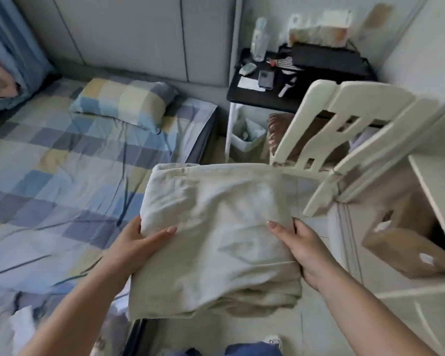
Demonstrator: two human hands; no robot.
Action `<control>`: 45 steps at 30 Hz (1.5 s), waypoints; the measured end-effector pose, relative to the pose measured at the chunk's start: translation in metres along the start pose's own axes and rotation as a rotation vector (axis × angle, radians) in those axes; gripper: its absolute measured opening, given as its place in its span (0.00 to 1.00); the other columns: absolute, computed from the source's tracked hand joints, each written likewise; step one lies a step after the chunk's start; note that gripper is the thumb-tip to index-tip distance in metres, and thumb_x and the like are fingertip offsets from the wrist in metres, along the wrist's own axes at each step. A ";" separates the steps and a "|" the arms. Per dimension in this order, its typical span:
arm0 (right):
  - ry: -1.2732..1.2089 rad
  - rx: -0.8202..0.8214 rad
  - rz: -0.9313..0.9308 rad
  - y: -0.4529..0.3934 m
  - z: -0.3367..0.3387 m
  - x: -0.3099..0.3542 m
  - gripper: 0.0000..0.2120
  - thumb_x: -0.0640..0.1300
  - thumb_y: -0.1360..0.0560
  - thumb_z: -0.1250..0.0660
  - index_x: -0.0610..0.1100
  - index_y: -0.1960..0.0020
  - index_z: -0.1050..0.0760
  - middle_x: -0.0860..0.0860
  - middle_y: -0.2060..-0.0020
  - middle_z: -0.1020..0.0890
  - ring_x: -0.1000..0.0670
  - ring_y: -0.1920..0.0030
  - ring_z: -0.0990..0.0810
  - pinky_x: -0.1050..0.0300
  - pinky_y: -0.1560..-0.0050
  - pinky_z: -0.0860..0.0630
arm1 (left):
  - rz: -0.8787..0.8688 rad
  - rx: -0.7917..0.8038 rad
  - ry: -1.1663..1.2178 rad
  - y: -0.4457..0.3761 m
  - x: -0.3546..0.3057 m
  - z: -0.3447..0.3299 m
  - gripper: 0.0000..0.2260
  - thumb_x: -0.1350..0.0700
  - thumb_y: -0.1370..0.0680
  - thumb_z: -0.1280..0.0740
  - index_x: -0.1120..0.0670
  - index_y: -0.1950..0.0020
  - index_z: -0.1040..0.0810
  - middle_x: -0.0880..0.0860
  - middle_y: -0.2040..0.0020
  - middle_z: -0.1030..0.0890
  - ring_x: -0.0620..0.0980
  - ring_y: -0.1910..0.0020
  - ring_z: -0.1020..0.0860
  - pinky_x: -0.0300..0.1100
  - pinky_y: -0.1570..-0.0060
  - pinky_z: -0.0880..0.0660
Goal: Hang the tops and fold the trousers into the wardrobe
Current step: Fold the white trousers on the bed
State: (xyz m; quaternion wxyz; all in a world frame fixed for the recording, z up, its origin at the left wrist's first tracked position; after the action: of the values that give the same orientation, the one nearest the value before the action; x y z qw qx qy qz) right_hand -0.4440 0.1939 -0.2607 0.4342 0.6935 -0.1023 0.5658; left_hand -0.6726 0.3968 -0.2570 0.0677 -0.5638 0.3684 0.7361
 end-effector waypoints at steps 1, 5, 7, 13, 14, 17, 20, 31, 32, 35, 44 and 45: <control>-0.028 -0.044 -0.002 0.001 0.037 0.001 0.28 0.57 0.41 0.26 0.46 0.44 0.23 0.50 0.52 0.15 0.48 0.51 0.16 0.46 0.44 0.22 | -0.010 0.054 -0.009 -0.006 -0.010 -0.037 0.20 0.50 0.33 0.22 0.51 0.45 0.23 0.51 0.58 0.14 0.50 0.61 0.16 0.43 0.65 0.20; -0.099 -0.212 0.009 0.004 0.158 0.007 0.24 0.55 0.38 0.26 0.48 0.45 0.22 0.50 0.53 0.15 0.48 0.51 0.16 0.46 0.45 0.22 | -0.032 0.219 -0.066 -0.024 -0.039 -0.164 0.32 0.45 0.45 0.22 0.53 0.45 0.23 0.52 0.57 0.14 0.52 0.59 0.15 0.44 0.64 0.20; -0.115 -0.263 0.010 0.003 0.196 0.008 0.21 0.54 0.36 0.26 0.48 0.46 0.22 0.51 0.54 0.14 0.48 0.52 0.16 0.46 0.47 0.21 | -0.036 0.274 -0.071 -0.028 -0.050 -0.206 0.34 0.43 0.48 0.23 0.53 0.45 0.24 0.53 0.56 0.14 0.53 0.59 0.15 0.45 0.64 0.20; -0.211 -0.435 -0.010 -0.003 0.317 0.009 0.20 0.53 0.34 0.26 0.48 0.45 0.23 0.50 0.53 0.15 0.47 0.53 0.16 0.47 0.49 0.20 | -0.046 0.459 -0.143 -0.061 -0.085 -0.345 0.40 0.37 0.50 0.20 0.51 0.43 0.23 0.53 0.52 0.15 0.55 0.53 0.16 0.57 0.51 0.21; -0.216 -0.453 -0.014 -0.005 0.326 0.009 0.20 0.53 0.34 0.26 0.48 0.44 0.23 0.50 0.53 0.15 0.47 0.52 0.16 0.46 0.48 0.20 | -0.059 0.480 -0.154 -0.066 -0.089 -0.359 0.39 0.36 0.50 0.19 0.50 0.44 0.23 0.52 0.52 0.15 0.55 0.54 0.16 0.55 0.51 0.21; -0.242 -0.537 -0.014 -0.017 0.366 0.011 0.15 0.51 0.31 0.27 0.49 0.46 0.22 0.50 0.52 0.15 0.46 0.51 0.16 0.43 0.45 0.22 | -0.080 0.566 -0.198 -0.094 -0.106 -0.417 0.29 0.42 0.42 0.20 0.50 0.45 0.22 0.51 0.54 0.14 0.53 0.56 0.15 0.53 0.53 0.20; -0.274 -0.642 -0.015 -0.038 0.405 0.015 0.21 0.57 0.36 0.25 0.52 0.45 0.23 0.52 0.51 0.15 0.47 0.51 0.16 0.43 0.45 0.21 | -0.087 0.663 -0.257 -0.131 -0.122 -0.477 0.19 0.48 0.32 0.23 0.50 0.45 0.23 0.50 0.56 0.14 0.51 0.58 0.15 0.49 0.57 0.19; -0.502 -1.097 -0.010 -0.074 0.490 0.033 0.22 0.54 0.34 0.25 0.47 0.43 0.22 0.52 0.52 0.15 0.49 0.51 0.16 0.46 0.45 0.21 | -0.189 1.086 -0.521 -0.219 -0.211 -0.697 0.31 0.43 0.42 0.21 0.54 0.44 0.23 0.53 0.56 0.15 0.53 0.59 0.16 0.49 0.58 0.20; -0.501 -1.127 -0.016 -0.074 0.495 0.034 0.24 0.57 0.36 0.25 0.48 0.43 0.21 0.53 0.51 0.15 0.50 0.51 0.16 0.47 0.45 0.21 | -0.184 1.129 -0.521 -0.220 -0.213 -0.714 0.34 0.41 0.45 0.20 0.54 0.44 0.23 0.53 0.55 0.15 0.54 0.57 0.16 0.51 0.55 0.20; -0.448 -1.253 -0.064 -0.073 0.525 0.024 0.34 0.66 0.45 0.25 0.51 0.43 0.22 0.55 0.50 0.16 0.53 0.49 0.17 0.48 0.44 0.22 | -0.116 1.213 -0.553 -0.225 -0.205 -0.768 0.37 0.42 0.48 0.21 0.54 0.43 0.23 0.55 0.52 0.15 0.57 0.53 0.16 0.58 0.48 0.22; -0.286 -1.388 -0.125 -0.093 0.666 0.015 0.37 0.46 0.30 0.26 0.57 0.29 0.43 0.60 0.40 0.30 0.58 0.40 0.30 0.61 0.38 0.33 | -0.121 1.259 -0.628 -0.230 -0.179 -0.946 0.12 0.59 0.28 0.25 0.58 0.47 0.21 0.54 0.59 0.14 0.52 0.61 0.15 0.46 0.64 0.20; -0.276 -1.392 -0.112 -0.098 0.689 0.015 0.36 0.44 0.30 0.26 0.59 0.31 0.44 0.62 0.41 0.30 0.58 0.40 0.30 0.62 0.40 0.34 | -0.146 1.267 -0.646 -0.232 -0.179 -0.973 0.11 0.59 0.28 0.25 0.58 0.48 0.20 0.55 0.59 0.14 0.53 0.61 0.15 0.46 0.63 0.20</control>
State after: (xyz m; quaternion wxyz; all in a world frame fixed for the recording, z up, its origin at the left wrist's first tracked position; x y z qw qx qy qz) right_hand 0.1022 -0.2363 -0.2830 0.7877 0.3246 -0.4584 0.2529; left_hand 0.2692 0.0185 -0.2981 0.5369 -0.1931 0.6480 0.5045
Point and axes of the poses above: each hand's wrist, its own y-axis away from the middle knuckle, its own z-axis out of the back of the hand, x = y × z, the point moved 9 cm from there along -y, towards the middle knuckle
